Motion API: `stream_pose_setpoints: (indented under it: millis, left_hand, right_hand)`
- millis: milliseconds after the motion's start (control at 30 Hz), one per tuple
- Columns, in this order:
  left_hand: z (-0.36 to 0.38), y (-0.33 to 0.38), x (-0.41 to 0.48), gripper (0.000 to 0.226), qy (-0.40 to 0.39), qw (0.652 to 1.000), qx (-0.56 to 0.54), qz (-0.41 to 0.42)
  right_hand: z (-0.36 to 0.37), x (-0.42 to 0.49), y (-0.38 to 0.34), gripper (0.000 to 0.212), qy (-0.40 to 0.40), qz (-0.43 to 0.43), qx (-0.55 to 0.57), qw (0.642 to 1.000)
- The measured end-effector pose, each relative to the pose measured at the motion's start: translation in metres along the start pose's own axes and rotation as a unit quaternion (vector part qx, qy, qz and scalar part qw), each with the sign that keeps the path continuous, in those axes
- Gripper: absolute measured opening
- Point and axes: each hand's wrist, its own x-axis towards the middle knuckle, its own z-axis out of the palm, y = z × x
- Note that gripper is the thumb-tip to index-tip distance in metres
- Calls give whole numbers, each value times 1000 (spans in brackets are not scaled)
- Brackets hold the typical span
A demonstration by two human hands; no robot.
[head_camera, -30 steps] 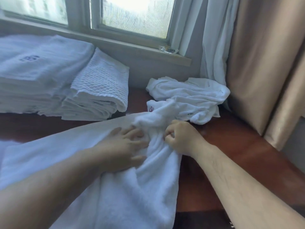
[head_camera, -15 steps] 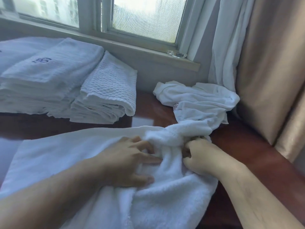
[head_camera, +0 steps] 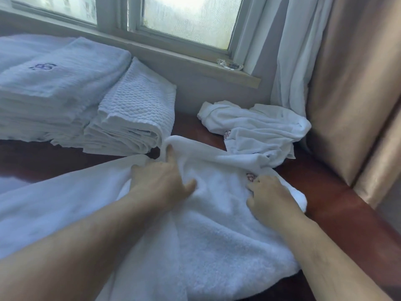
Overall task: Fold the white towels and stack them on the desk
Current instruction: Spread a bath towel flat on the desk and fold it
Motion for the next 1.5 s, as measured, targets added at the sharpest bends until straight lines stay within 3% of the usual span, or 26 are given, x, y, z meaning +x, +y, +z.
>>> stream_pose_setpoints:
  millis: [133,200,267,300,333,400,433,500,567,700,800,867,967,1067,1133,1333,1500]
  left_hand:
    - [9,2,-3,107,11,1000,14,14]
    - [9,0,-4,97,19,998,12,55]
    - [7,0,-6,84,18,990,20,135]
    - [5,0,-7,77,12,982,19,186]
    - [4,0,-6,70,1,972,16,234]
    - [1,-1,-3,57,-25,951,4,308]
    - [-1,-2,-1,54,-37,942,0,334]
    - [-4,-4,5,52,-49,927,-11,373]
    - [-7,-4,8,53,-59,916,-30,396]
    - [-16,-4,1,47,-51,935,-58,345]
    - [-31,-5,-18,42,22,986,23,162]
    - [-40,-20,-34,50,-43,998,36,21]
    - [-38,-63,-65,71,-129,988,53,-63]
    - [-33,-96,-83,75,-154,987,11,-51]
    - [-31,-113,-77,75,-146,989,1,-16]
    - [-28,-156,-33,72,-126,992,12,17]
    - [-33,-178,-13,63,-110,993,11,48]
  right_hand:
    - [-9,-5,4,15,-8,8,79,997]
    - [-18,-3,5,24,-89,49,42,994]
    - [-25,4,0,36,-215,71,-10,974]
    - [-27,7,-3,38,-239,61,-10,969]
    - [-30,11,-8,37,-233,32,2,972]
    - [-27,17,-14,28,-101,-54,114,987]
    - [-22,18,-16,24,-38,-85,187,978]
    - [-11,19,-18,34,-35,-98,239,966]
    - [2,16,-12,53,-73,-62,199,975]
    - [-17,18,14,63,-101,89,109,985]
    - [-45,22,14,39,-146,130,3,981]
    - [-48,20,-8,27,-150,98,4,984]
    - [-33,11,-70,42,-75,-35,116,990]
    - [-13,-8,-129,77,-131,-131,143,972]
    - [-5,-10,-149,90,-122,-135,124,976]
    - [-2,17,-137,71,-91,-139,173,971]
    - [7,23,-141,73,-85,-146,135,976]
